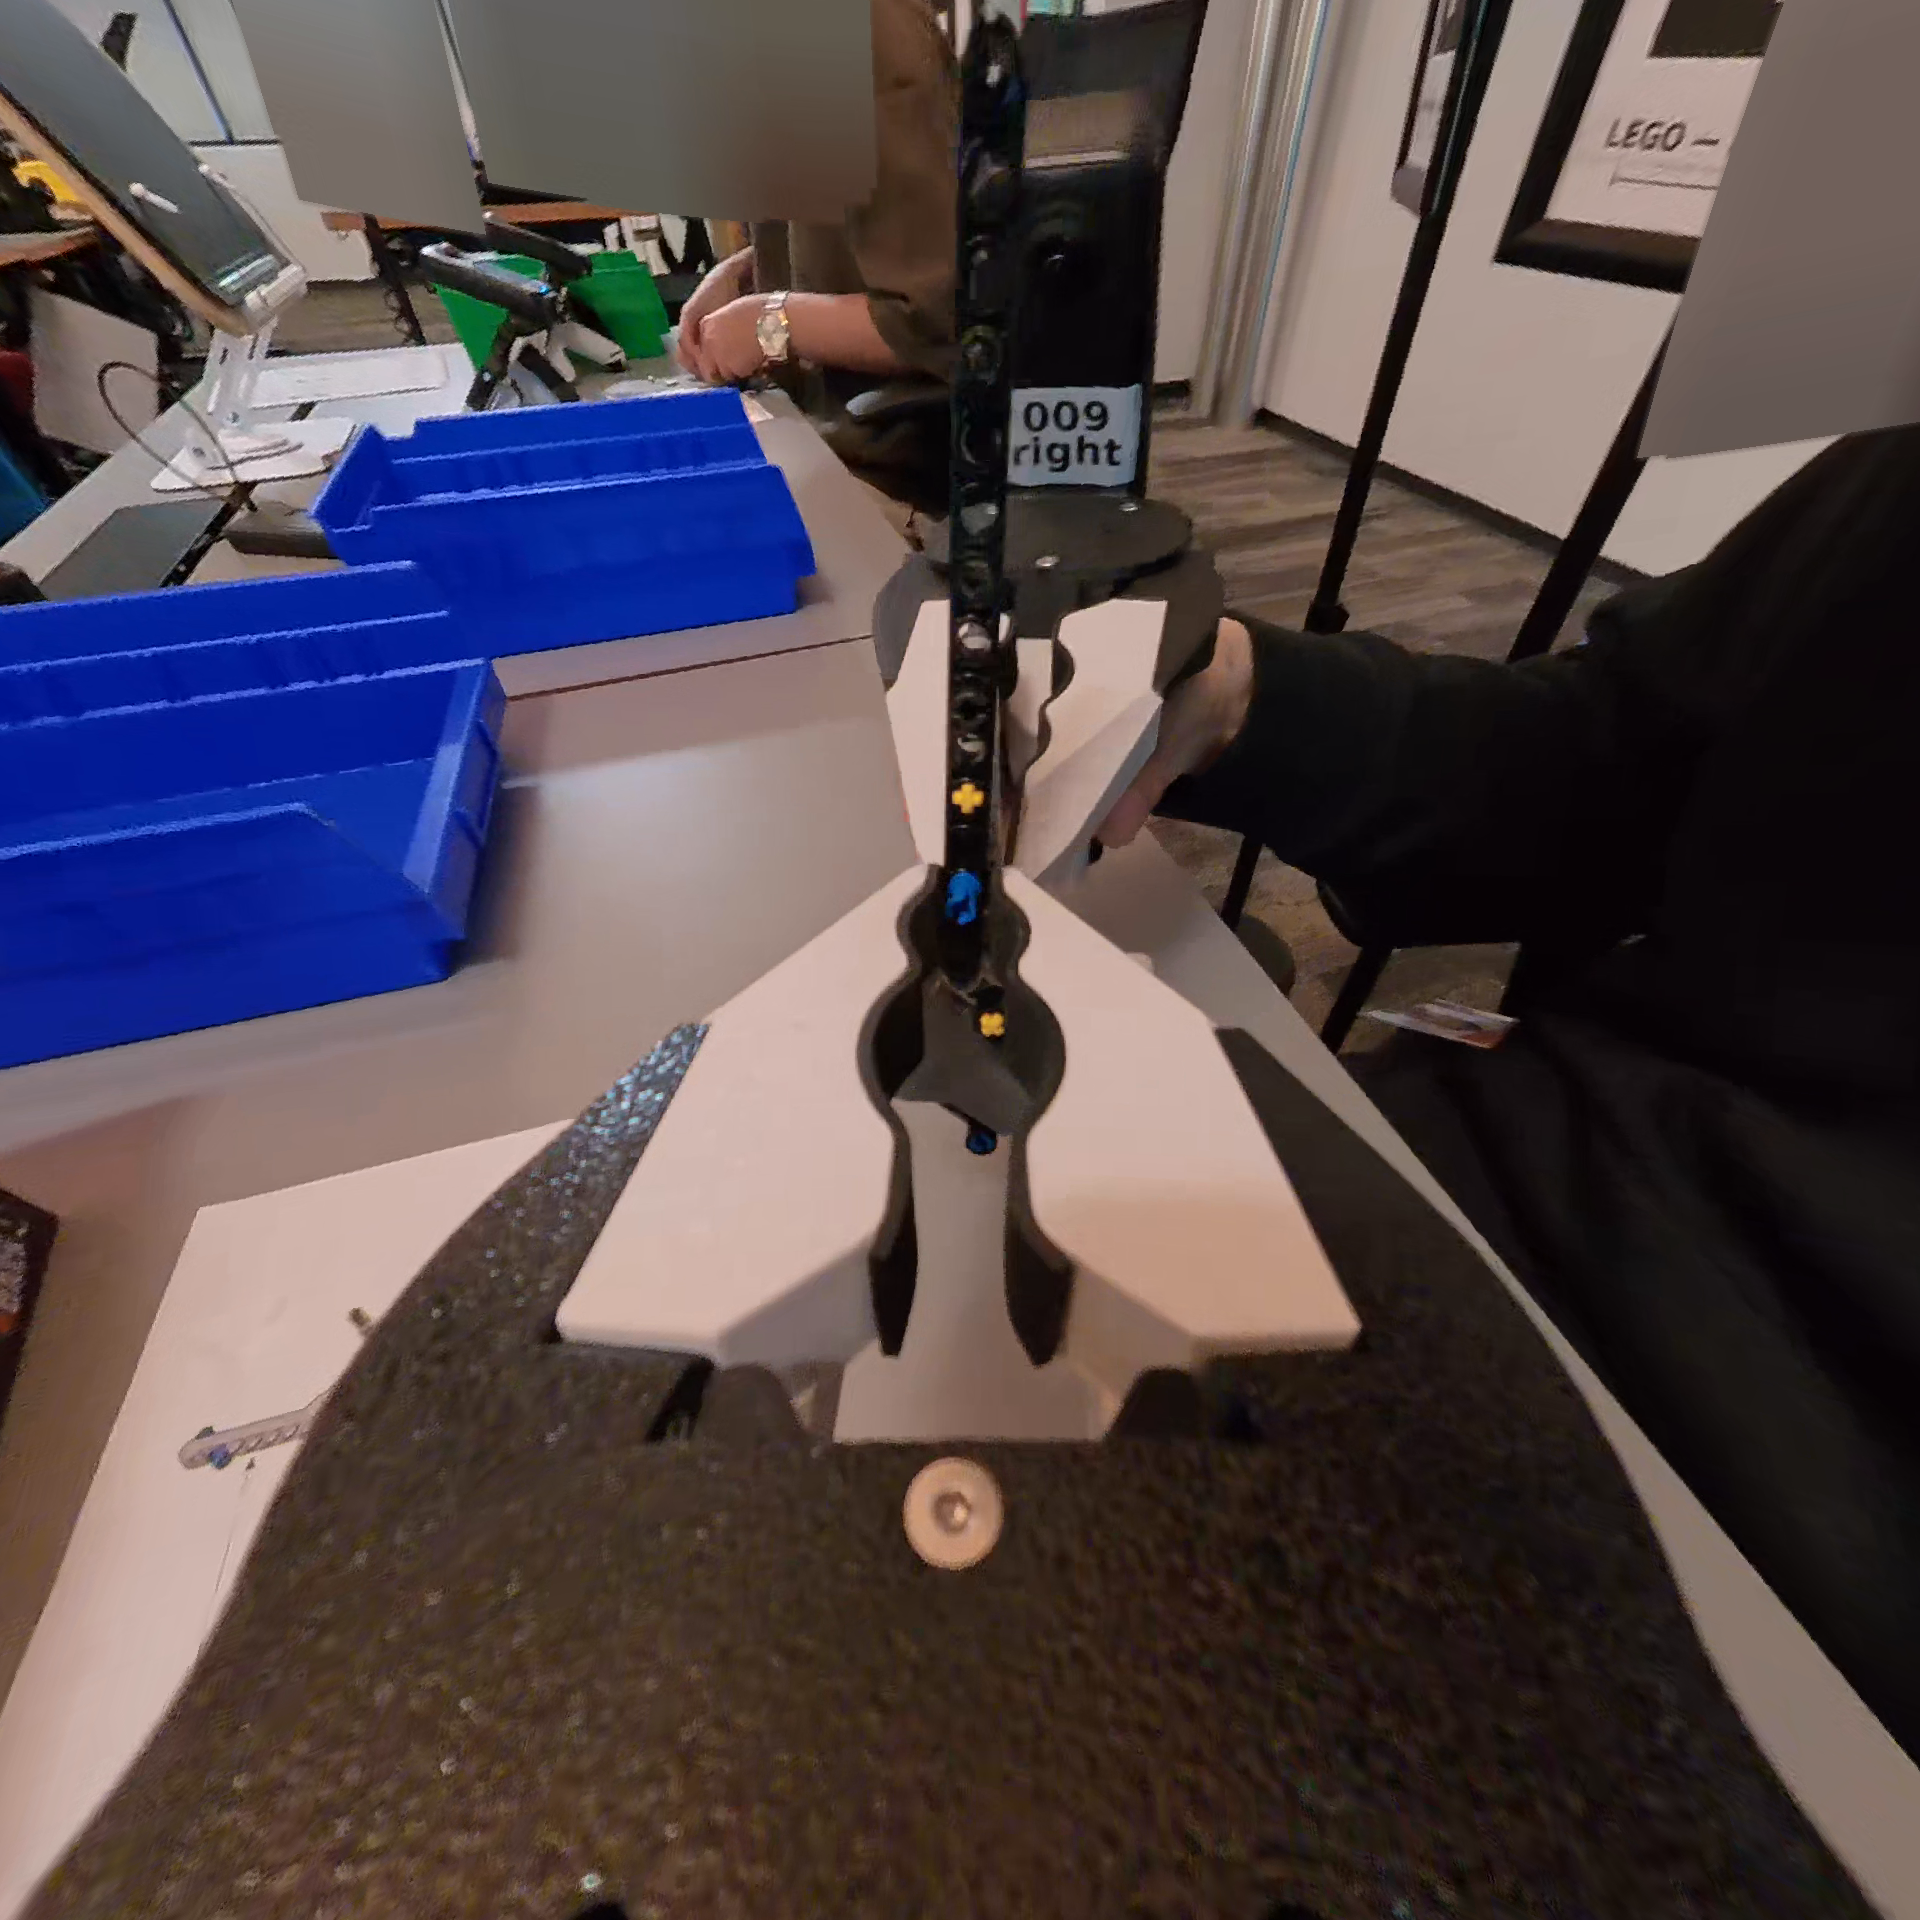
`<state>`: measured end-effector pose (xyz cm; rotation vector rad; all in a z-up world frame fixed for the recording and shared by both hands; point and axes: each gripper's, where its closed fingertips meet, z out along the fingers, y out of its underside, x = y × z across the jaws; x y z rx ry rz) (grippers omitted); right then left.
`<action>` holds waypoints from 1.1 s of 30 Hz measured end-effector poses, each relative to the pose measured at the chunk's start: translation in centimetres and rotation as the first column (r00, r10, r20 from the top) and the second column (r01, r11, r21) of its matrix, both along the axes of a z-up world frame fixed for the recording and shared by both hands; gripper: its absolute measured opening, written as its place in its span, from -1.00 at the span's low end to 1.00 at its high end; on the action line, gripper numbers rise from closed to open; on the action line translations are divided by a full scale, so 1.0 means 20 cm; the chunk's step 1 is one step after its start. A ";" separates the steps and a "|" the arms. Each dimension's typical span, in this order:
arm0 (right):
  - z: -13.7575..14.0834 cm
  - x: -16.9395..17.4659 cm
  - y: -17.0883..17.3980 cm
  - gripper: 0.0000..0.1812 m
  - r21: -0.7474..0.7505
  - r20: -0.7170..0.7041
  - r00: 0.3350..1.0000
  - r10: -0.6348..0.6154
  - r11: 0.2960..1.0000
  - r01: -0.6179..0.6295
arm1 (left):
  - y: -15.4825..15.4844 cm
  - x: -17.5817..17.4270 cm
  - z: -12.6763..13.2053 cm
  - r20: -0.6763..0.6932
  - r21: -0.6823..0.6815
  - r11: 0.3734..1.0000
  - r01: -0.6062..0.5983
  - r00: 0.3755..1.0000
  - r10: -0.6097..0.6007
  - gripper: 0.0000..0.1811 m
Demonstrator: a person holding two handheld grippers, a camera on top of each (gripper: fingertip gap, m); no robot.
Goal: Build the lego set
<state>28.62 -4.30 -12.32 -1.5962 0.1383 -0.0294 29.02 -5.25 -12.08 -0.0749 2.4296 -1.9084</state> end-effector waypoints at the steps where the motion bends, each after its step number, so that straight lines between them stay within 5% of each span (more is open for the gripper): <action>1: 0.00 0.01 0.00 -0.94 -0.006 0.011 1.000 -0.020 1.000 0.020 | 0.00 0.01 -0.01 -0.006 0.007 1.000 -0.017 1.000 0.017 -0.95; 4: 0.02 0.06 -0.03 -0.92 0.011 0.062 0.993 -0.103 0.995 0.103 | 0.00 0.04 -0.03 -0.063 0.022 0.999 -0.048 0.997 0.050 -0.95; 8: 0.01 0.04 -0.05 -0.94 0.008 0.038 0.997 -0.060 0.998 0.059 | -0.02 0.02 -0.04 -0.127 0.008 1.000 -0.018 0.992 0.019 -0.95; 20: -0.07 0.06 -0.05 -0.92 -0.180 0.295 0.951 -0.095 0.972 0.153 | -0.02 0.02 -0.11 -0.384 -0.049 0.998 0.038 0.922 -0.054 -0.95; 33: -0.03 0.10 -0.05 -0.92 -0.049 0.169 0.975 -0.145 0.987 0.155 | 0.00 0.06 -0.10 -0.349 -0.033 0.999 -0.001 0.937 -0.011 -0.95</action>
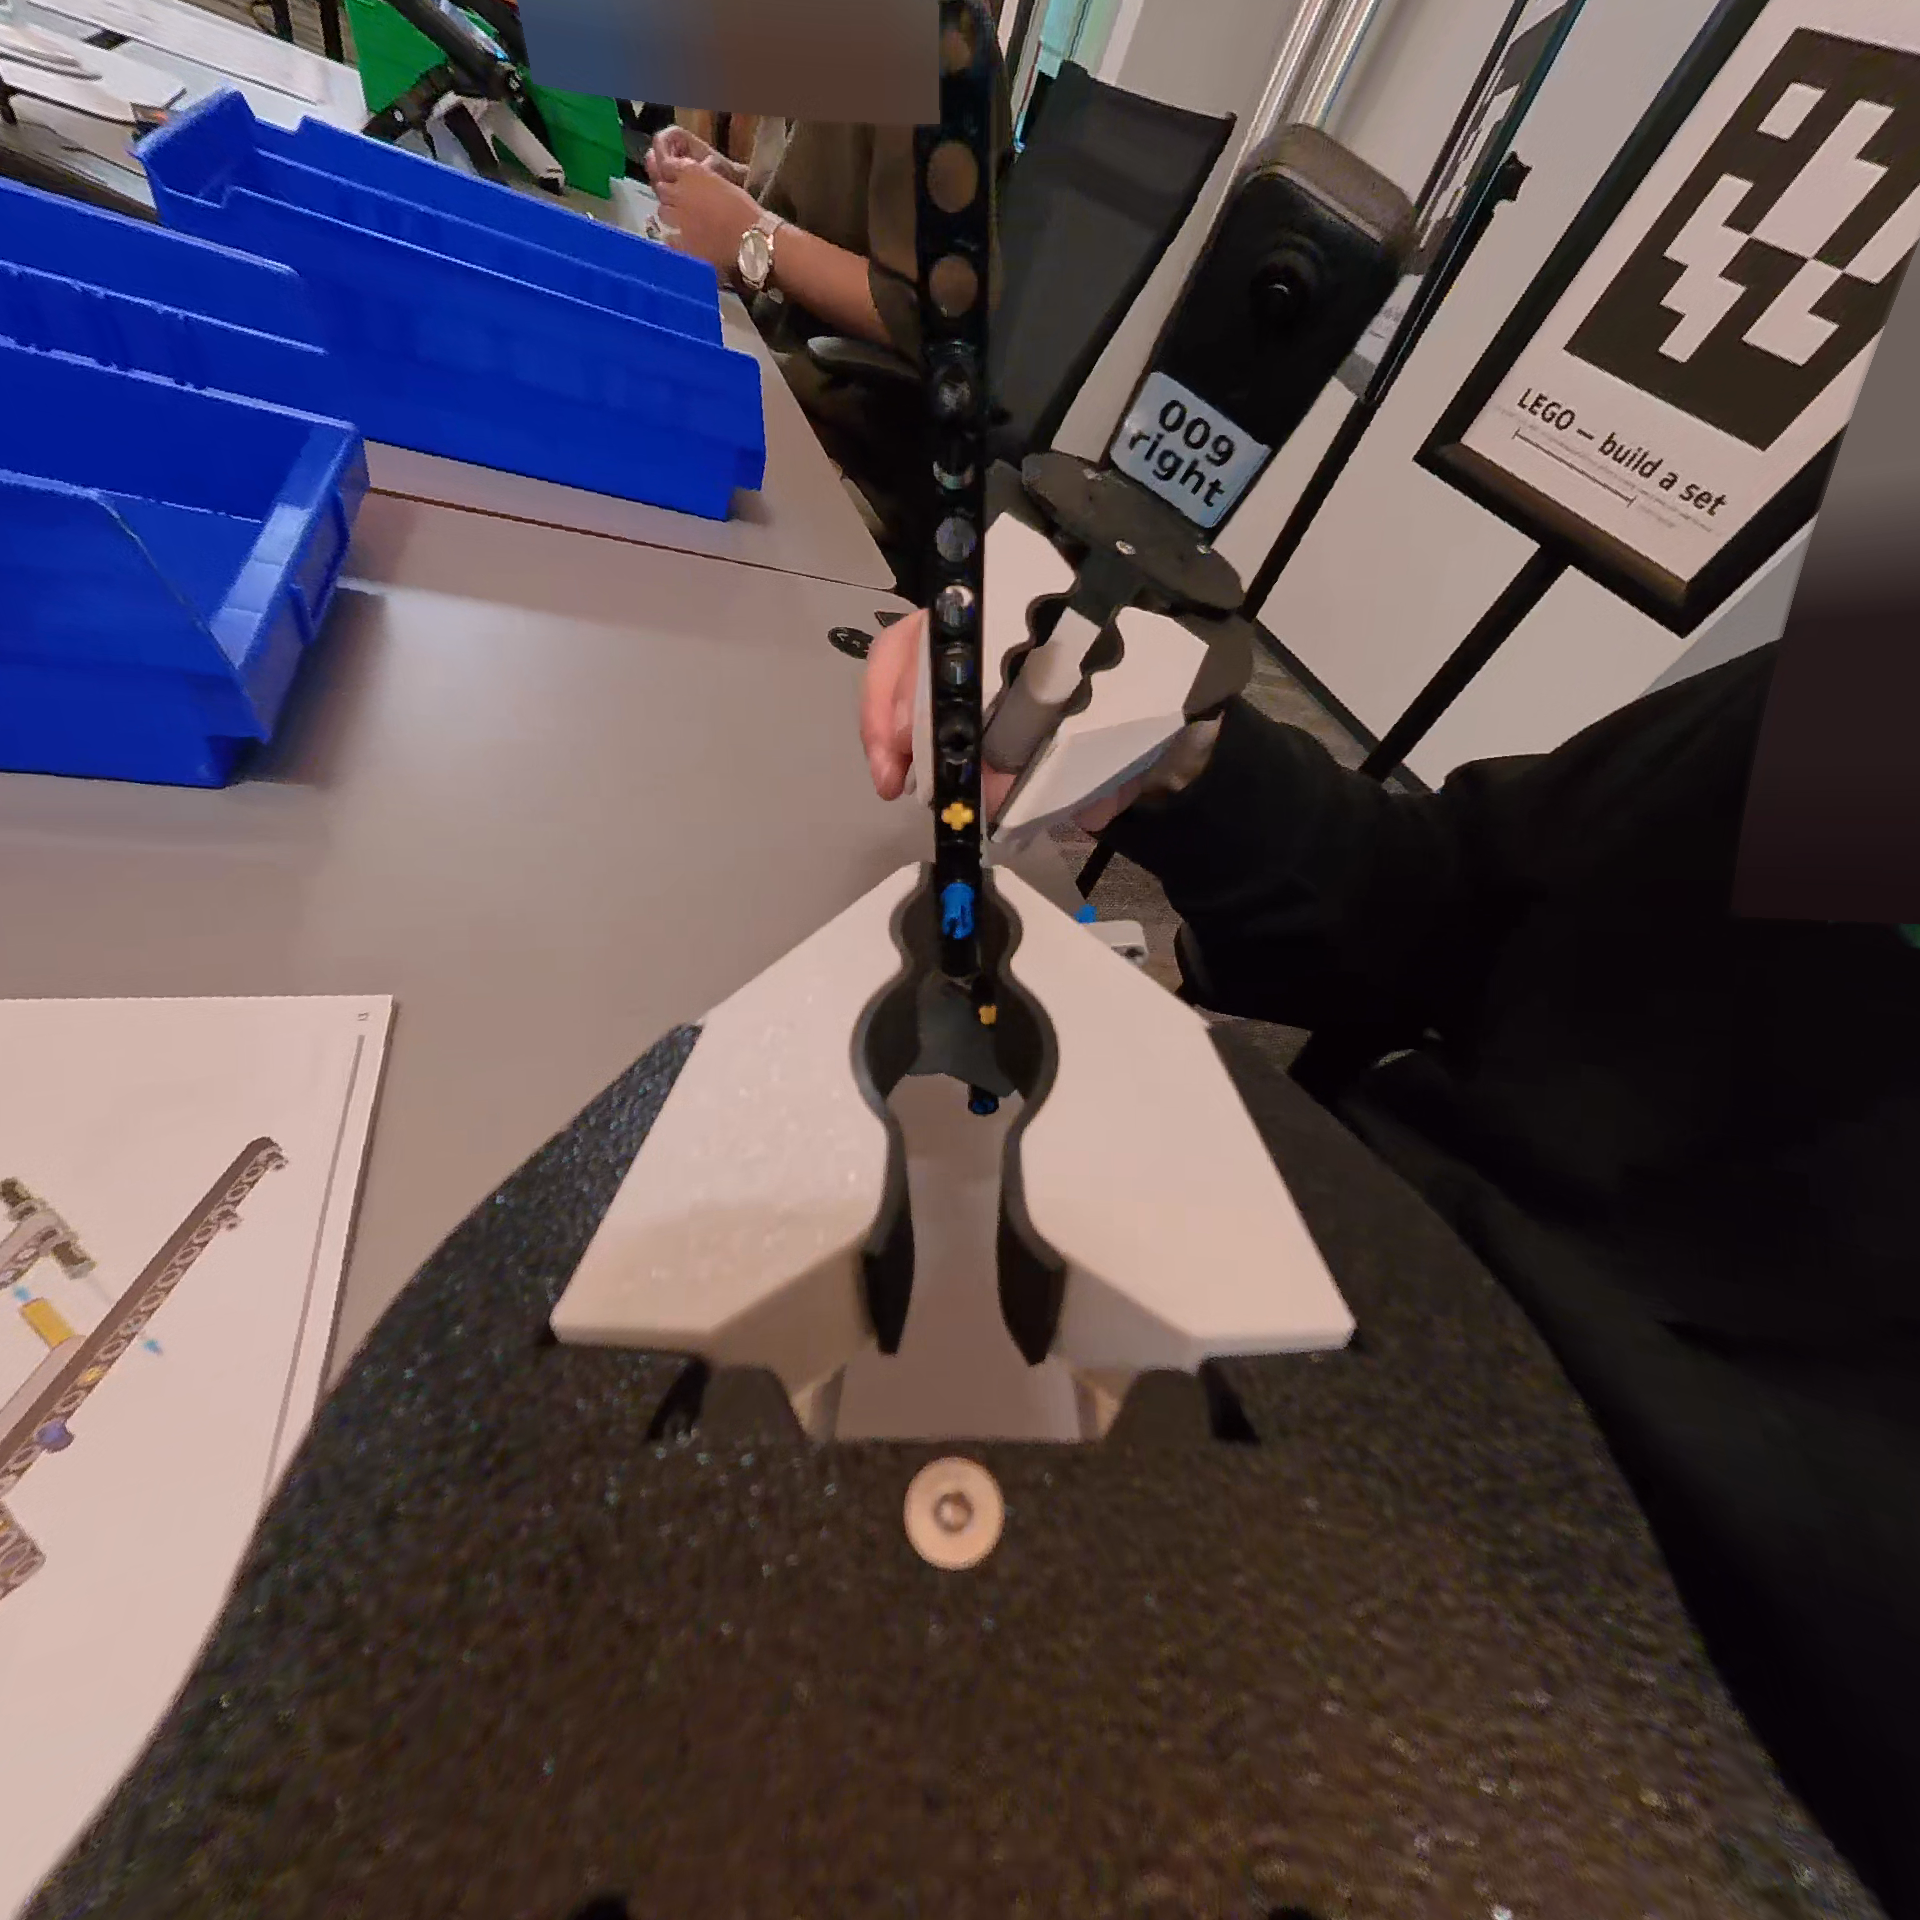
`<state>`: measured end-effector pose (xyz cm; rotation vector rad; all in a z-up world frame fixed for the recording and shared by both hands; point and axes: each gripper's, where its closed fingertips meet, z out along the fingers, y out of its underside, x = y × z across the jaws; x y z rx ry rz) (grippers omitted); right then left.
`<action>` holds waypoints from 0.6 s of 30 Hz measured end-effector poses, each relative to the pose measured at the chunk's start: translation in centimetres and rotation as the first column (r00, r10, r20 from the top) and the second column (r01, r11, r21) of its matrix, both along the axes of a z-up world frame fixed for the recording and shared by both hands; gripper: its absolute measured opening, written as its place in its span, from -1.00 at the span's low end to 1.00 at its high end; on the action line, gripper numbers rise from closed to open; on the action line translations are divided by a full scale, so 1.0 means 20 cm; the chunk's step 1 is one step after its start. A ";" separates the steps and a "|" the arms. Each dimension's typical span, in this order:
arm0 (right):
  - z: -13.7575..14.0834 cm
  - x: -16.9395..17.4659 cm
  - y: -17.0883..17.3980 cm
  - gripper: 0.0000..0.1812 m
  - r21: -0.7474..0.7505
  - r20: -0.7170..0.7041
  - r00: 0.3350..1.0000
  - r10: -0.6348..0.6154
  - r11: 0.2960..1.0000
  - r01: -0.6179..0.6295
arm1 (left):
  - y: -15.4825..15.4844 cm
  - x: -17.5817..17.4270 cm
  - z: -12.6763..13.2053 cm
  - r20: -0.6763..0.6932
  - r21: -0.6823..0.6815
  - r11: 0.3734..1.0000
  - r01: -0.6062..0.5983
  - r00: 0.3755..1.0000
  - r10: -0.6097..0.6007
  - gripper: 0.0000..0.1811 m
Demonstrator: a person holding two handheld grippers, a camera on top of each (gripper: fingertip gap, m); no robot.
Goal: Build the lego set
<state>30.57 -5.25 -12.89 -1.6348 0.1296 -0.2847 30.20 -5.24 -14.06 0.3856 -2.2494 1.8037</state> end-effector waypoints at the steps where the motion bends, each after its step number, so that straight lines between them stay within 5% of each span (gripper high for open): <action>1: 0.01 0.00 0.00 -0.92 0.017 -0.014 1.000 0.008 1.000 -0.008 | 0.00 -0.01 0.00 -0.002 -0.001 1.000 0.007 1.000 -0.007 -0.95; 5: 0.01 -0.04 0.02 -0.94 0.079 -0.091 0.991 0.099 0.993 -0.092 | 0.00 -0.04 -0.01 0.044 0.036 0.999 0.037 0.998 -0.039 -0.94; 13: 0.02 -0.01 0.02 -0.95 0.129 -0.191 0.977 0.093 0.989 -0.069 | -0.01 -0.01 0.05 0.206 0.023 0.999 -0.046 0.978 0.041 -0.91; 18: 0.04 0.00 -0.01 -0.84 0.144 -0.187 0.980 0.072 0.989 -0.045 | 0.01 0.00 0.02 0.185 0.095 0.994 -0.054 0.982 0.036 -0.94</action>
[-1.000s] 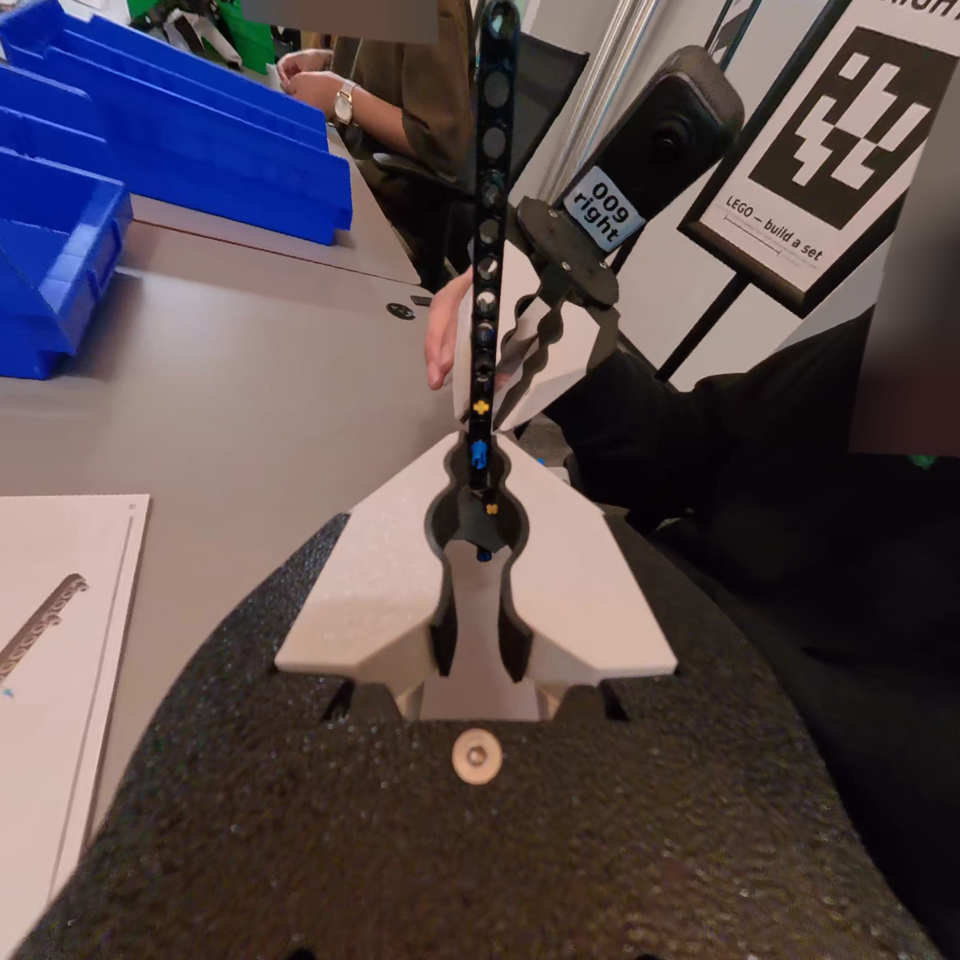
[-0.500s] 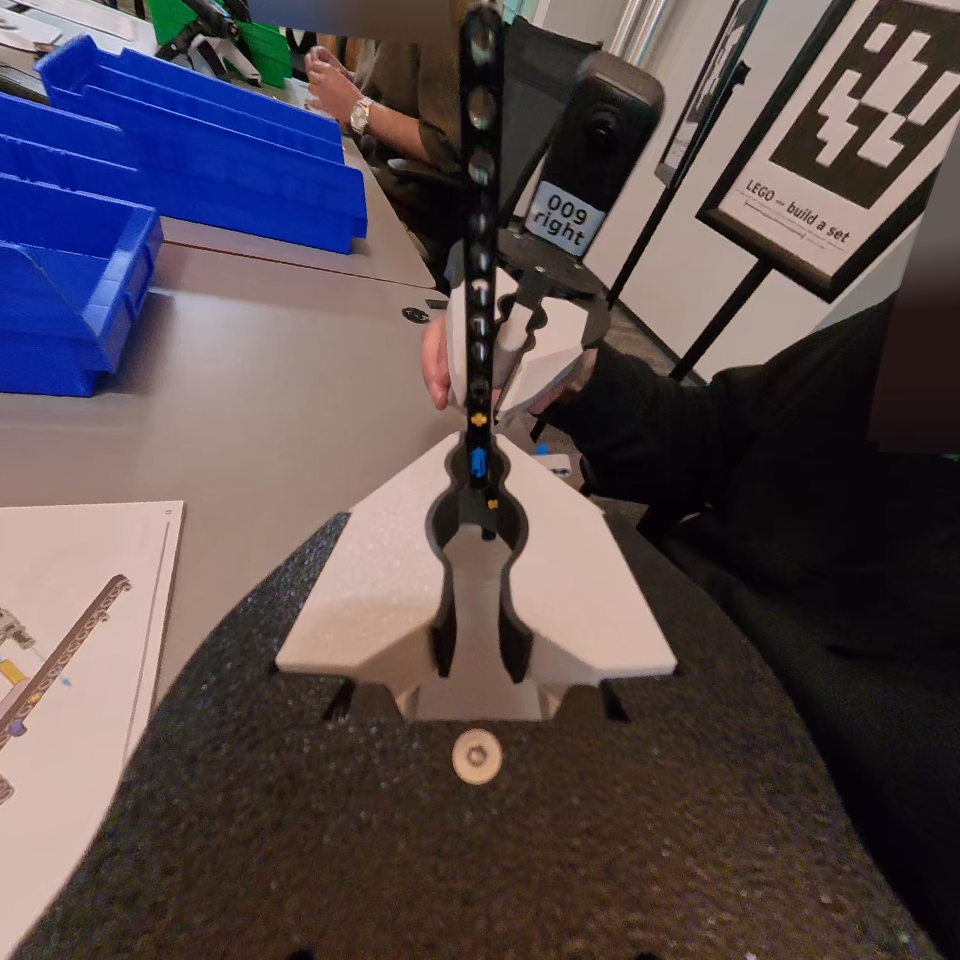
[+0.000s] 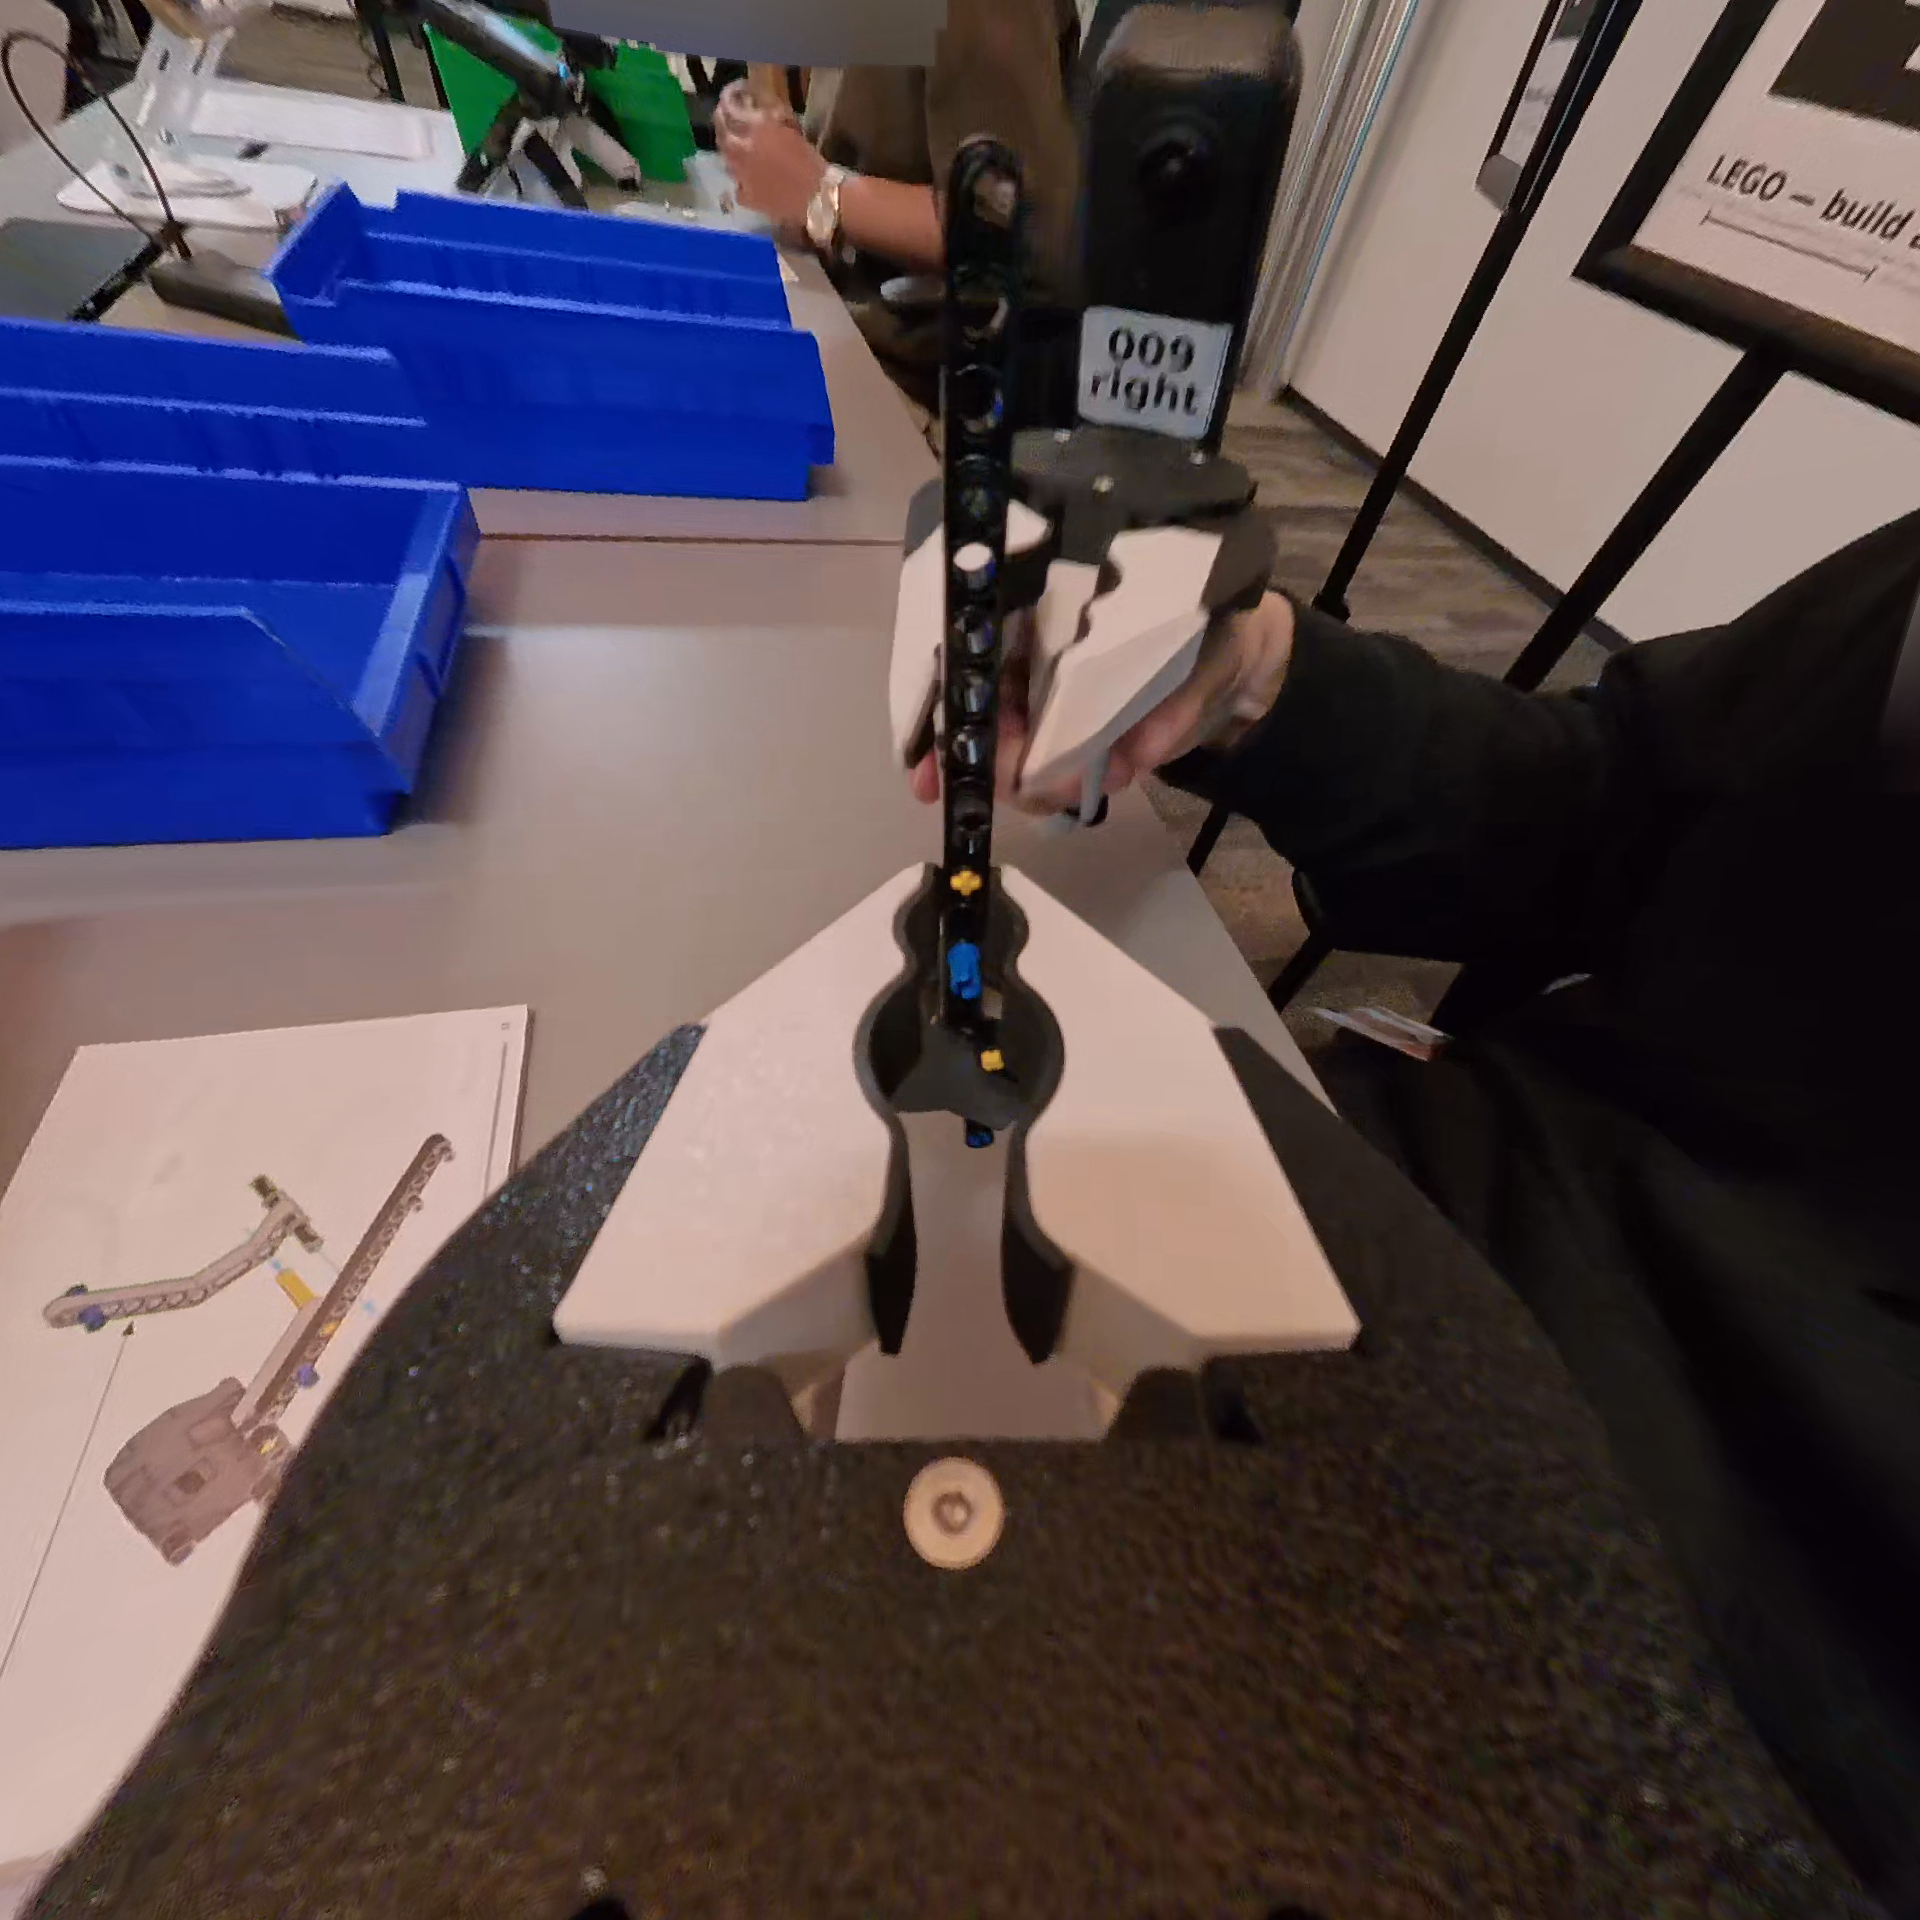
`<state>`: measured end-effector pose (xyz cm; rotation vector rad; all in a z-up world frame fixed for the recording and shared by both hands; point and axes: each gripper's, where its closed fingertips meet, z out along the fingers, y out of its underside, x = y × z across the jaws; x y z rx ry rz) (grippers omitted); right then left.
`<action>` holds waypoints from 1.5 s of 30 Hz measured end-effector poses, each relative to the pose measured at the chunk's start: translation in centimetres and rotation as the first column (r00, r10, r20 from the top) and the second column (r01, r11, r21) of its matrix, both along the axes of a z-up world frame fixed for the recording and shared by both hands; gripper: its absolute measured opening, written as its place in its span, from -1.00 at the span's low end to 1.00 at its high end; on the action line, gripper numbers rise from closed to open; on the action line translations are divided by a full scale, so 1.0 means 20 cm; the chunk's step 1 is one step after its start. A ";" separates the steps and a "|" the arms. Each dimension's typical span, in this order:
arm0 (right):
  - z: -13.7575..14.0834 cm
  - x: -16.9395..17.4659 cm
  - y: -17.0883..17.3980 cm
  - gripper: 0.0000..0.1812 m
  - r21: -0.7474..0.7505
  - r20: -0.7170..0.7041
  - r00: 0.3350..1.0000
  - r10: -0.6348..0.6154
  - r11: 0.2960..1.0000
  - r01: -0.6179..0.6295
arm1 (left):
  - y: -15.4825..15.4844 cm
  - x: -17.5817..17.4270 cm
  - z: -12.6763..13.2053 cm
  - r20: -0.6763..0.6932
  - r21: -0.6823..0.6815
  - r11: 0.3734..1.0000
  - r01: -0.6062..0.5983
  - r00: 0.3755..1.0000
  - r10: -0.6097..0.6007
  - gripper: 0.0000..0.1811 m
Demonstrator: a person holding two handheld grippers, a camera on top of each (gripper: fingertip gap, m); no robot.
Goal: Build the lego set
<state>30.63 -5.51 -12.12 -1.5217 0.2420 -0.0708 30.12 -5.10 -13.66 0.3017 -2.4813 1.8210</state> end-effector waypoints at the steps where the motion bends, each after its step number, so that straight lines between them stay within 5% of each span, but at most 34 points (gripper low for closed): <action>1: 0.02 -0.01 -0.01 -0.82 0.021 -0.006 1.000 0.007 1.000 -0.006 | 0.00 0.00 -0.01 -0.008 0.006 1.000 0.002 1.000 -0.002 -0.94; 6: 0.02 -0.02 0.01 -0.71 0.025 -0.004 1.000 0.023 0.999 -0.023 | -0.02 -0.06 -0.05 -0.096 0.026 0.996 0.080 0.992 -0.078 -0.94; 8: 0.02 -0.04 0.00 -0.91 0.022 0.010 0.998 0.058 0.998 -0.058 | -0.02 -0.07 -0.06 -0.120 0.024 0.995 0.100 0.988 -0.097 -0.94; 16: -0.04 -0.06 0.02 -0.89 -0.068 0.038 0.997 0.066 0.996 -0.064 | -0.04 -0.09 -0.09 -0.142 0.045 0.992 0.120 0.983 -0.113 -0.94; 29: -0.05 -0.08 0.02 -0.89 -0.195 0.291 0.954 0.067 0.981 -0.009 | -0.05 -0.12 -0.10 -0.320 -0.049 0.984 0.170 0.931 -0.177 -0.94; 36: -0.05 -0.01 0.01 -0.79 -0.110 0.131 0.991 -0.015 0.994 0.029 | -0.04 -0.05 -0.09 -0.248 -0.057 0.994 0.092 0.963 -0.103 -0.94; 39: -0.01 -0.02 0.02 -0.90 -0.025 0.036 0.999 0.015 1.000 -0.014 | -0.04 -0.04 -0.06 -0.179 -0.055 0.994 0.091 0.979 -0.099 -0.94; 45: 0.02 -0.05 0.02 -0.93 0.024 0.039 0.998 0.058 0.998 -0.059 | -0.06 -0.07 -0.04 -0.216 -0.111 0.987 0.112 0.967 -0.134 -0.92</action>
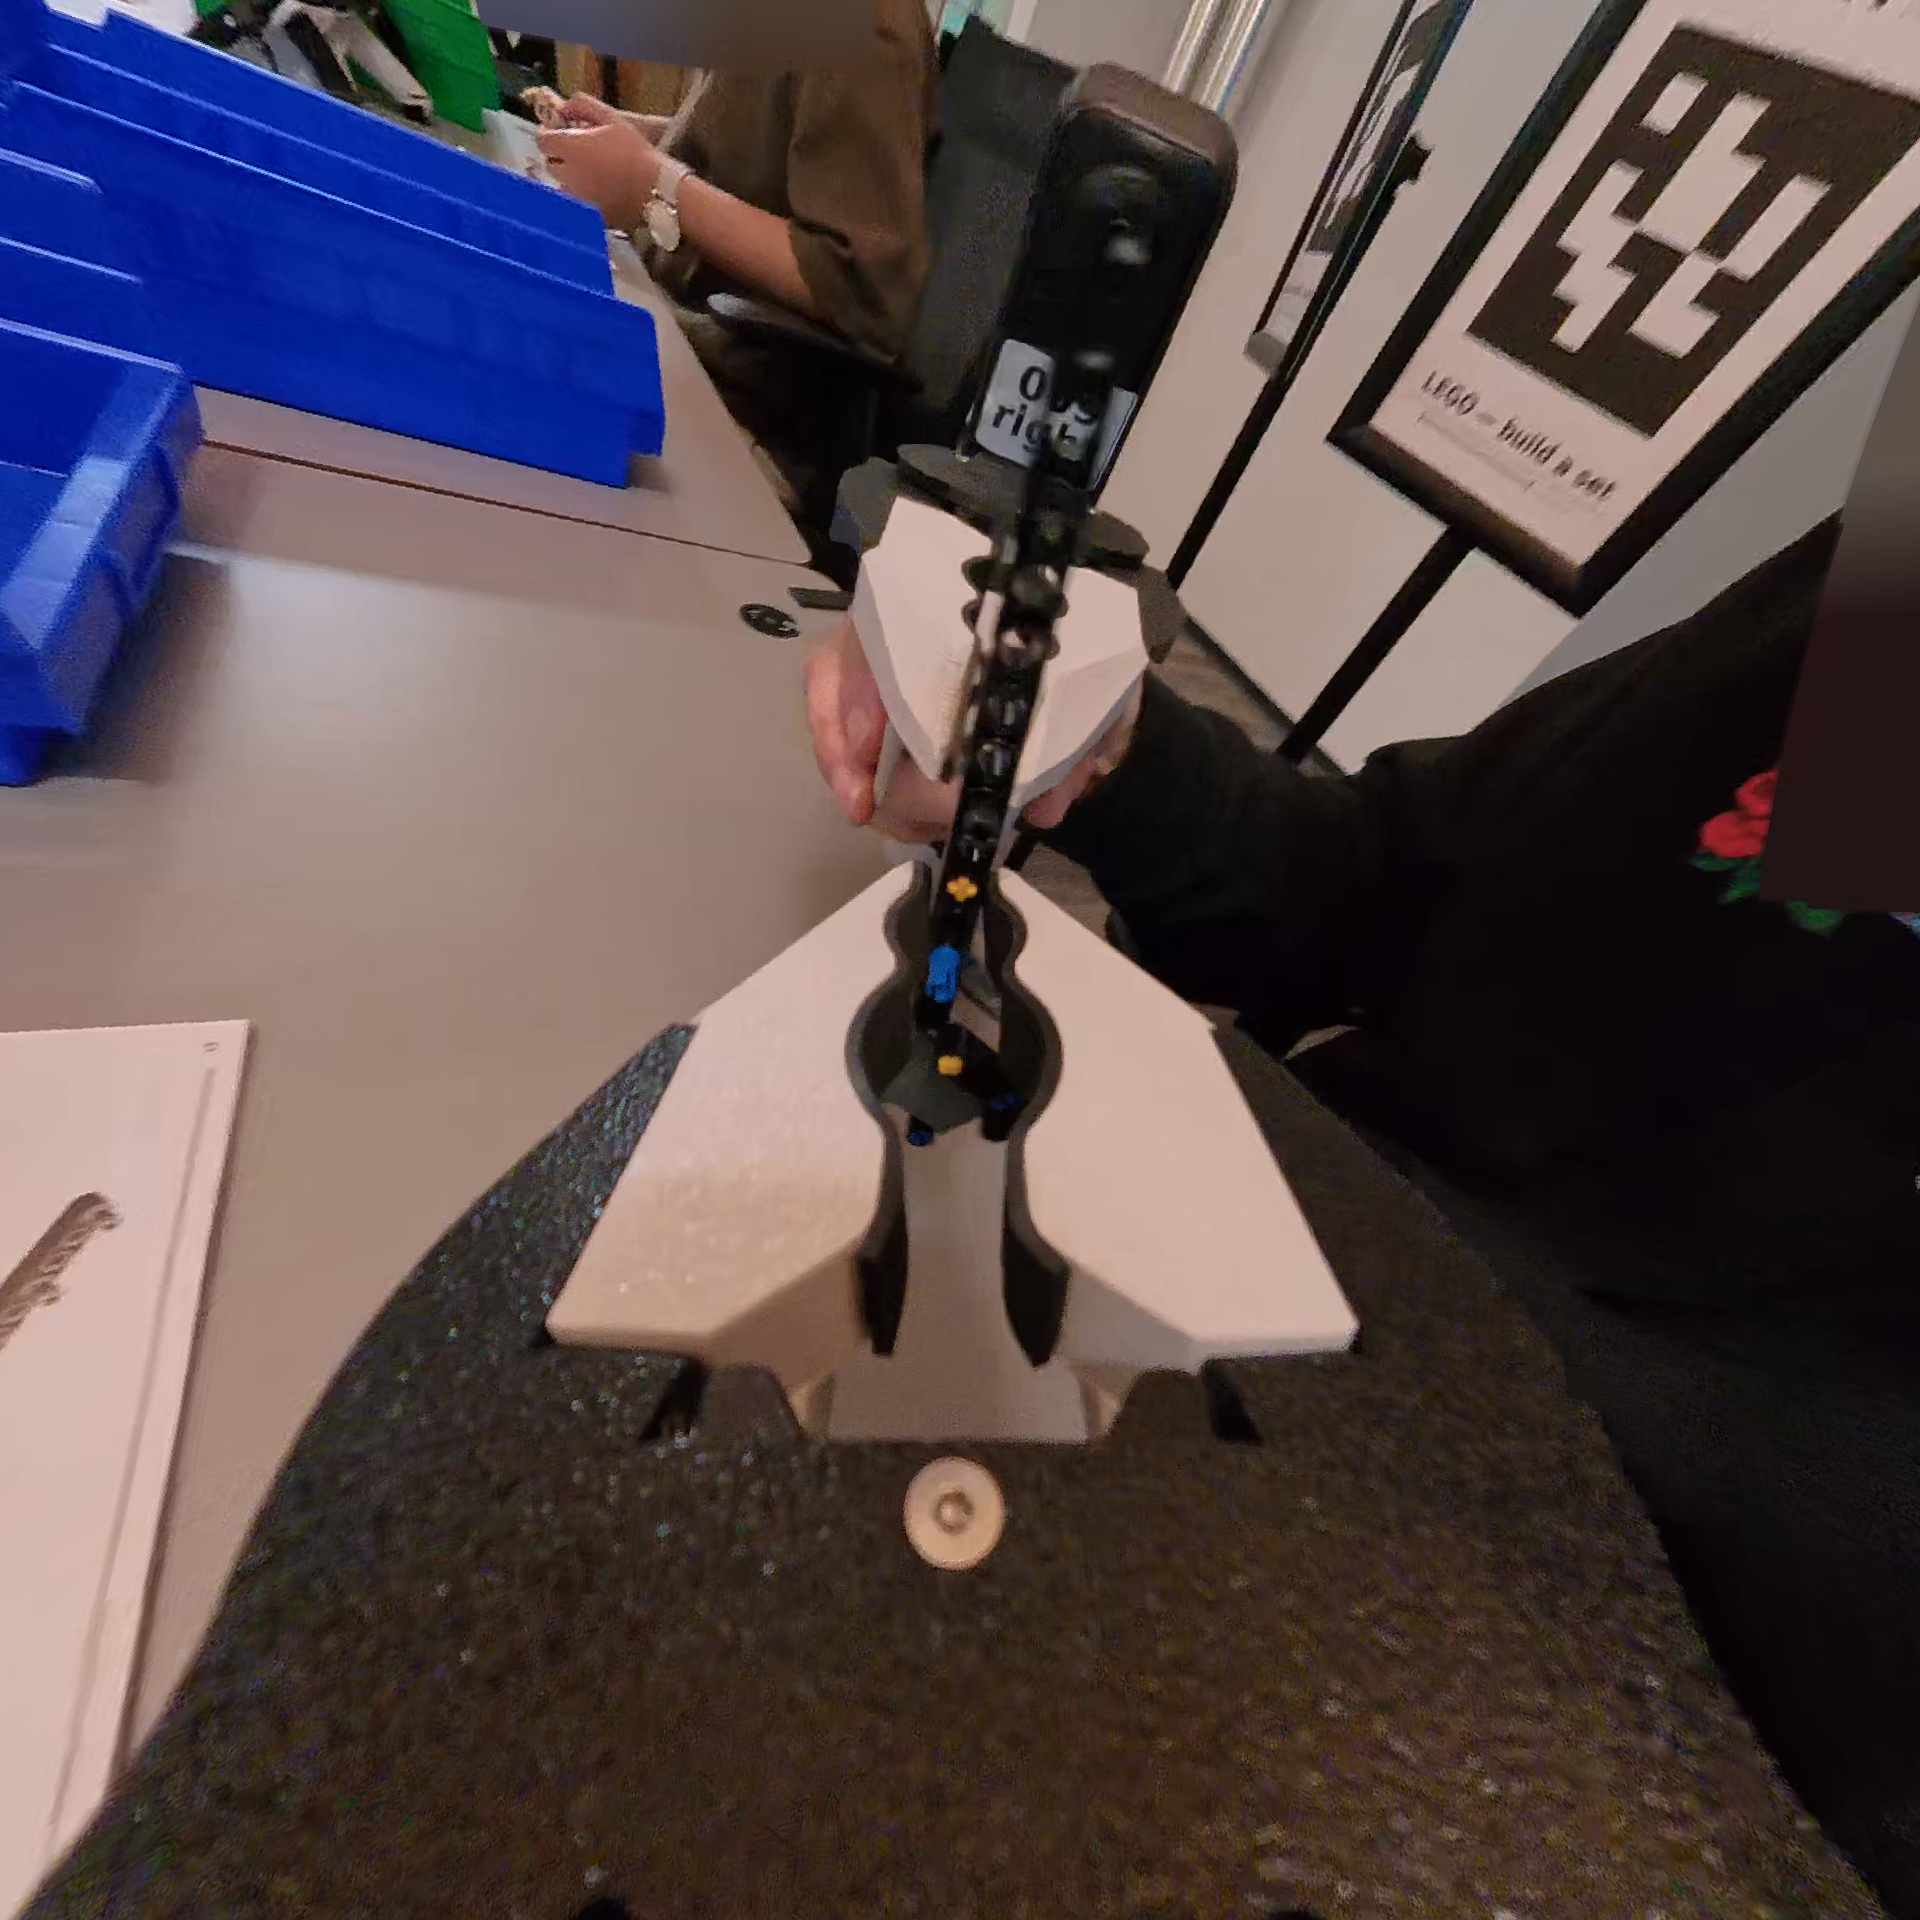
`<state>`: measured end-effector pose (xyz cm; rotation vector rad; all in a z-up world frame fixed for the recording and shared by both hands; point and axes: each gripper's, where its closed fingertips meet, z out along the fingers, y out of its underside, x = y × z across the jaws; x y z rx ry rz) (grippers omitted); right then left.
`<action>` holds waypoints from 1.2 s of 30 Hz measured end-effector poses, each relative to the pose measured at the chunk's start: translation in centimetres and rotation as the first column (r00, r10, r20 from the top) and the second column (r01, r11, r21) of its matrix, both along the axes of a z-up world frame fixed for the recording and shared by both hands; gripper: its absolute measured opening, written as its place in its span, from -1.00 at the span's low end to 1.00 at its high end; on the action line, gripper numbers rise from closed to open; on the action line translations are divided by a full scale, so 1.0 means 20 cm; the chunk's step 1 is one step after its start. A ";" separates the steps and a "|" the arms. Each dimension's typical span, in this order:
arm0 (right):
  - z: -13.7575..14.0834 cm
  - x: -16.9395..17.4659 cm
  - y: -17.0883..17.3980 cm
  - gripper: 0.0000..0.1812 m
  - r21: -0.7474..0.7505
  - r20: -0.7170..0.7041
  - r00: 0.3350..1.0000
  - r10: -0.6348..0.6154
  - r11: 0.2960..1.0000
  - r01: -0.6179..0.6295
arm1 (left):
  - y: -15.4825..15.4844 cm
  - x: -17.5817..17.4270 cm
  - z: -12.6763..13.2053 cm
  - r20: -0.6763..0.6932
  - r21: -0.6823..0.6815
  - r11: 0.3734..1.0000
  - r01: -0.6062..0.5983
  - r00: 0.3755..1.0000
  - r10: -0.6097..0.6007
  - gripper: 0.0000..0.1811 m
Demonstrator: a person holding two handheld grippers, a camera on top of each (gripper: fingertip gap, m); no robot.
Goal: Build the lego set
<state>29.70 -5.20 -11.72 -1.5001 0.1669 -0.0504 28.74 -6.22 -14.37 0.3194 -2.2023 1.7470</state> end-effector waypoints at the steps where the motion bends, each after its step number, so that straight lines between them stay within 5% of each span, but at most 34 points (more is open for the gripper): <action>1: 0.01 -0.01 0.00 -0.94 0.000 0.012 1.000 0.011 1.000 -0.011 | 0.00 0.00 0.01 -0.010 -0.012 1.000 -0.002 1.000 0.002 -0.91; 11: 0.04 0.00 0.02 -0.95 0.031 -0.074 0.997 -0.002 1.000 0.004 | 0.04 0.04 0.11 0.207 -0.073 0.995 -0.069 0.975 0.083 -0.93; 20: 0.00 0.00 0.02 -0.92 -0.042 -0.009 1.000 -0.029 0.999 0.029 | 0.04 0.02 0.08 0.141 -0.018 0.999 -0.040 0.989 0.042 -0.94; 30: -0.07 0.01 0.02 -0.92 -0.213 0.243 0.967 -0.072 0.969 0.126 | 0.03 0.03 0.01 -0.077 -0.023 0.999 -0.023 0.997 0.021 -0.93; 36: -0.03 0.03 -0.01 -0.87 -0.122 0.154 0.983 -0.098 0.986 0.117 | 0.02 0.04 0.04 -0.012 -0.046 0.998 -0.040 0.999 0.039 -0.94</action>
